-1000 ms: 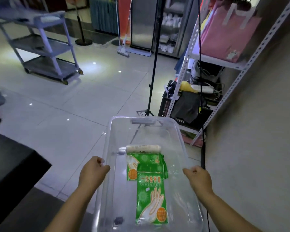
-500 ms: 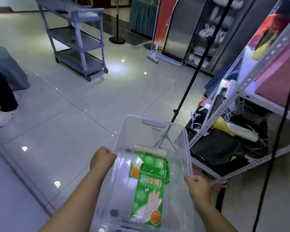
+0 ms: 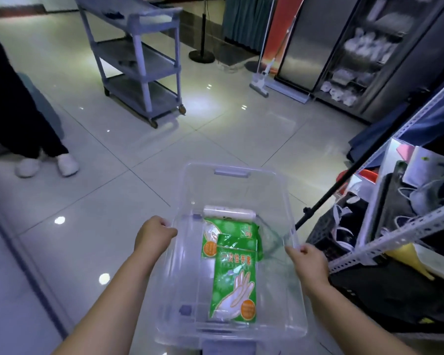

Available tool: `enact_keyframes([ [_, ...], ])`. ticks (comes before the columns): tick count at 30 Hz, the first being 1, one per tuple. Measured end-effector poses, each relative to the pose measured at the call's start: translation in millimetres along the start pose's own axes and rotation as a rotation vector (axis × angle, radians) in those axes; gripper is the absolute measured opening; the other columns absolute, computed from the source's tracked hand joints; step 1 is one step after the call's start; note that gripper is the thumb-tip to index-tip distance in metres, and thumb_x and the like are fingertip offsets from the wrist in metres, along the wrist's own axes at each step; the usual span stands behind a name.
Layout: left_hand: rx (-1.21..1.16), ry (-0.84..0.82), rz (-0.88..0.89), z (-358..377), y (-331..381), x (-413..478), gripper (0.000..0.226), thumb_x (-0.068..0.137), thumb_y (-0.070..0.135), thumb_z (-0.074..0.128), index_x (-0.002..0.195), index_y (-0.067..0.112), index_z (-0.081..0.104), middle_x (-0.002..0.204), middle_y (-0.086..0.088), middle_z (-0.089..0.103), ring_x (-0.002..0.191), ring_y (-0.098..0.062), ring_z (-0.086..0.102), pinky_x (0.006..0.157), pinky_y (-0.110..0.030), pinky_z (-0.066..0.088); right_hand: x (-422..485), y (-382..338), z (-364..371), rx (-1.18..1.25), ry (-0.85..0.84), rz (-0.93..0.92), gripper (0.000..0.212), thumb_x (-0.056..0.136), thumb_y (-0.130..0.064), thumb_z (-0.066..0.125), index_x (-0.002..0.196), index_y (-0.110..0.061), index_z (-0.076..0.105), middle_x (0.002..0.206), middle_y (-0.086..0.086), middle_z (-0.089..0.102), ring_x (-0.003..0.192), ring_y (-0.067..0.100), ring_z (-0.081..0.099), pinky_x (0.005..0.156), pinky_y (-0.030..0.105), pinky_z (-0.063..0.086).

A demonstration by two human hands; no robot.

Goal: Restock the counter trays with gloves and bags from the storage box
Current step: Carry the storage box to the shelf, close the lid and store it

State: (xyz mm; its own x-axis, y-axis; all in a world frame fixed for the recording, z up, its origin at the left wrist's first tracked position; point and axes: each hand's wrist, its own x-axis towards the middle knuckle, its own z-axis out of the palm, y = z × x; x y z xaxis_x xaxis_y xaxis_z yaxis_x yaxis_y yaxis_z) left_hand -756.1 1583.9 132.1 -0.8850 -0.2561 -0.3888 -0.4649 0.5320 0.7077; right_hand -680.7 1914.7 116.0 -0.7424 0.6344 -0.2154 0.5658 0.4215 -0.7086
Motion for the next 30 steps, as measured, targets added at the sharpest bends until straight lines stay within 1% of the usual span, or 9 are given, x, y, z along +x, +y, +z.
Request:
enact_keyframes([
  [6,-0.071,0.101,-0.082,-20.3,31.9,79.3,0.014,0.070,0.010,0.061,0.084,0.011,0.059,0.081,-0.009,0.065,0.075,-0.029,0.061,0.058,-0.028,0.037,88.2,-74.5,60.4,0.028,-0.107,-0.047,0.032,0.072,-0.030,0.070,0.055,-0.015,0.047,0.050,-0.001,0.049,0.047,0.016,0.044,0.045,0.025,0.032],
  [13,-0.085,0.184,-0.111,-51.3,69.9,175.4,0.011,0.069,0.013,0.064,0.076,0.006,0.058,0.067,-0.006,0.059,0.058,-0.024,0.049,0.057,-0.027,0.036,179.3,-169.3,123.5,0.041,-0.194,-0.133,0.036,0.072,-0.024,0.072,0.053,-0.016,0.042,0.051,0.003,0.045,0.053,0.023,0.042,0.054,0.030,0.035],
  [15,-0.094,0.205,-0.120,-60.1,80.2,205.3,0.010,0.069,0.014,0.065,0.072,0.011,0.057,0.068,-0.005,0.062,0.059,-0.024,0.053,0.056,-0.027,0.038,201.6,-194.6,142.2,0.043,-0.195,-0.145,0.038,0.072,-0.024,0.073,0.053,-0.017,0.041,0.050,0.004,0.043,0.052,0.023,0.040,0.053,0.031,0.033],
  [18,-0.116,0.195,-0.116,-71.8,99.4,261.7,0.009,0.069,0.017,0.066,0.075,0.015,0.059,0.073,-0.006,0.066,0.068,-0.028,0.062,0.059,-0.028,0.042,239.8,-231.3,173.8,0.030,-0.200,-0.163,0.039,0.072,-0.025,0.073,0.053,-0.016,0.040,0.050,0.005,0.041,0.052,0.023,0.038,0.053,0.031,0.031],
  [20,-0.120,0.180,-0.086,-78.4,115.8,304.9,0.007,0.067,0.016,0.065,0.066,0.016,0.058,0.065,-0.006,0.064,0.061,-0.028,0.058,0.059,-0.028,0.041,263.8,-253.2,195.2,0.044,-0.178,-0.155,0.040,0.072,-0.025,0.073,0.053,-0.016,0.039,0.050,0.006,0.040,0.051,0.022,0.036,0.053,0.031,0.030],
  [23,-0.144,0.122,-0.049,-87.3,148.5,367.0,0.014,0.063,0.016,0.064,0.053,0.018,0.056,0.056,-0.003,0.057,0.054,-0.024,0.051,0.057,-0.027,0.038,296.6,-282.0,221.7,0.065,-0.123,-0.122,0.040,0.073,-0.024,0.072,0.052,-0.015,0.039,0.049,0.006,0.040,0.050,0.022,0.036,0.052,0.030,0.029],
  [25,-0.147,0.080,-0.037,-93.3,172.4,405.7,0.013,0.061,0.017,0.065,0.053,0.020,0.056,0.057,-0.002,0.057,0.057,-0.026,0.054,0.060,-0.028,0.040,317.5,-301.7,234.0,0.063,-0.088,-0.089,0.039,0.074,-0.025,0.072,0.052,-0.016,0.041,0.048,0.003,0.041,0.048,0.021,0.037,0.050,0.030,0.029],
  [28,-0.120,0.038,-0.005,-95.0,209.2,464.0,0.024,0.067,0.013,0.067,0.056,0.022,0.047,0.062,-0.003,0.057,0.062,-0.026,0.057,0.063,-0.029,0.041,349.2,-329.0,246.9,0.073,-0.036,-0.039,0.037,0.074,-0.025,0.072,0.053,-0.014,0.044,0.048,0.002,0.043,0.048,0.021,0.039,0.050,0.029,0.031],
  [30,-0.081,0.010,0.024,-87.0,235.8,500.2,0.024,0.070,0.014,0.068,0.060,0.023,0.048,0.065,0.000,0.058,0.064,-0.025,0.058,0.063,-0.028,0.040,370.5,-339.5,251.4,0.094,0.013,0.010,0.036,0.073,-0.025,0.073,0.054,-0.014,0.044,0.048,0.002,0.042,0.049,0.022,0.039,0.051,0.029,0.032],
])
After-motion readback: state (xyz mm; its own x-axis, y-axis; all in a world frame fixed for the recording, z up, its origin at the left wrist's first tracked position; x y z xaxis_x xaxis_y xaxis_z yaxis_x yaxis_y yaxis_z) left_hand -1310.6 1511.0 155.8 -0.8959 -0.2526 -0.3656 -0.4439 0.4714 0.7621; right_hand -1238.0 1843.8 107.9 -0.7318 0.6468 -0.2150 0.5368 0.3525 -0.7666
